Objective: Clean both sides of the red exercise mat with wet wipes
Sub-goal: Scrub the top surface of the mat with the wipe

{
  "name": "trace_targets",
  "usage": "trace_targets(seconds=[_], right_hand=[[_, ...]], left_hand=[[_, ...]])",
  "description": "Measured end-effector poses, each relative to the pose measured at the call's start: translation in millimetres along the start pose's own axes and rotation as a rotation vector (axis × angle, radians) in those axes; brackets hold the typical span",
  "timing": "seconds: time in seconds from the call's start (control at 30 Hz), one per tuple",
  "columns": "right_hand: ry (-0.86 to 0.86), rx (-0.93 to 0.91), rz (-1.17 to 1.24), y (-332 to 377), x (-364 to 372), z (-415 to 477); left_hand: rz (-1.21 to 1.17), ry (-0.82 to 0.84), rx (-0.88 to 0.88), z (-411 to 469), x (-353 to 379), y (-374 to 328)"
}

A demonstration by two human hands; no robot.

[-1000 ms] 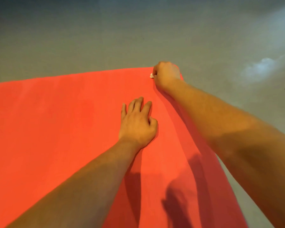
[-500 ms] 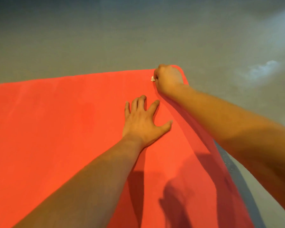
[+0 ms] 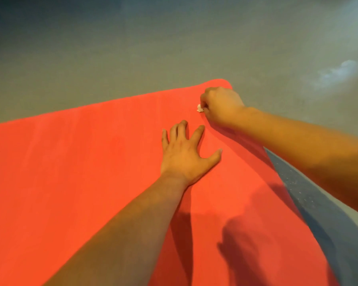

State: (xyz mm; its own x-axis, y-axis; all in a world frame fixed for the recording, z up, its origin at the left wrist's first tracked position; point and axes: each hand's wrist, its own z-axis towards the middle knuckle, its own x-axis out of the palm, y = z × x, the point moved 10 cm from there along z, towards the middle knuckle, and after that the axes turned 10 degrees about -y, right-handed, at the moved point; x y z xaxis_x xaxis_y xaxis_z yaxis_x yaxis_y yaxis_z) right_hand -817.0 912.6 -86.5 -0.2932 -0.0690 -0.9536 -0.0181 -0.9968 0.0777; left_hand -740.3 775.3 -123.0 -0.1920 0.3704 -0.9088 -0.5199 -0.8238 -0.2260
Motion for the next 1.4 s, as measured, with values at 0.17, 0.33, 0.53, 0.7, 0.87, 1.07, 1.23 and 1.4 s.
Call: trace_targets(seconds=[0.17, 0.33, 0.53, 0.7, 0.87, 1.07, 1.23, 1.4], right_hand=[[-0.014, 0.123, 0.122, -22.8, 1.5, 26.1], [0.002, 0.147, 0.059, -30.8, 8.7, 73.8], [-0.022, 0.132, 0.114, -27.0, 1.2, 23.6], [-0.074, -0.002, 0.151, -8.7, -17.7, -58.4], [-0.038, -0.027, 0.175, -14.9, -16.4, -42.4], [-0.058, 0.120, 0.120, -31.0, 1.0, 10.4], [-0.054, 0.041, 0.103, -4.0, -21.7, -47.3], [-0.058, -0.068, 0.173, 15.7, -49.0, -141.4]], left_hand=[[0.012, -0.008, 0.008, 0.8, 0.3, -1.0], [0.008, -0.022, 0.012, 0.9, -0.8, -1.0], [0.014, -0.027, 0.022, 1.6, -1.5, -1.3], [0.021, -0.041, 0.028, 2.0, 1.0, 0.4], [-0.011, -0.052, 0.078, 3.2, 3.0, -3.4], [-0.043, -0.088, 0.091, 5.4, 4.0, -2.2], [-0.053, -0.094, 0.079, 5.1, 2.2, -0.3], [-0.077, -0.113, 0.056, 4.6, -1.6, 1.2]])
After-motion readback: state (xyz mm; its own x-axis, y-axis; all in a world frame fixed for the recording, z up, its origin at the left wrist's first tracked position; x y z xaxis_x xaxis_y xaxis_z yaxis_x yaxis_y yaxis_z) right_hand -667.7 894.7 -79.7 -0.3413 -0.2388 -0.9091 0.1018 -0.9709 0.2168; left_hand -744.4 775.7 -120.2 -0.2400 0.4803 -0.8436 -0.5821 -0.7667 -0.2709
